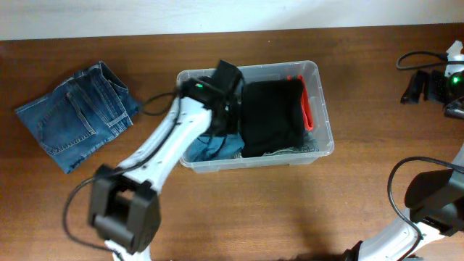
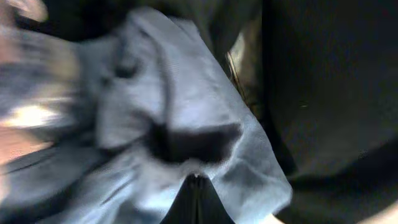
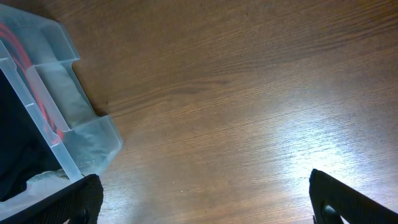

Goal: Pack container

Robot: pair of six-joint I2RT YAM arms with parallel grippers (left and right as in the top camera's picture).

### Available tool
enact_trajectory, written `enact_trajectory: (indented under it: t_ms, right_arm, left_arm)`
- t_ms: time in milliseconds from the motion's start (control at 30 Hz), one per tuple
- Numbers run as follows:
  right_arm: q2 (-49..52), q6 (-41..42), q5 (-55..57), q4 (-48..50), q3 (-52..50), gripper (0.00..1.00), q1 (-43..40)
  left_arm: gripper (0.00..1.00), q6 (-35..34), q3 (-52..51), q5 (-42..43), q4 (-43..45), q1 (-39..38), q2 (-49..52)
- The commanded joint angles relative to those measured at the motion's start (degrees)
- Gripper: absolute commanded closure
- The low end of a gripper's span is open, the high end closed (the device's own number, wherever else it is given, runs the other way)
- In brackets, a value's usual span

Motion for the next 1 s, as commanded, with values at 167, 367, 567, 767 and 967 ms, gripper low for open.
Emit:
enact_trajectory:
  t_ms: [167,367,567,767,967]
  right_arm:
    - [-0.5,0.0,0.3,0.0,0.1,0.02,0.0]
    - [-0.5,0.0,0.3,0.0,0.1,0.02,0.0]
    - [-0.5,0.0,0.3,0.0,0.1,0.02,0.0]
    - [-0.5,0.0,0.3,0.0,0.1,0.02,0.0]
    - [-0.5,0.0,0.3,0.0,0.1,0.02,0.0]
  left_arm:
    - [1.00,0.1,0.2,0.4,-0.1,-2.3,15.5]
    - [1.00,0.2,5.2,0.2,-3.8,-2.1,12.5]
    - [0.99,0.1,18.3,-8.2,-12.8,-1.7,4.6]
    - [0.99,0.1,19.6,-10.2,-15.6,-0.2,0.9]
    - [0.99,-0.6,15.9,-9.7,-16.0,3.1,1.3]
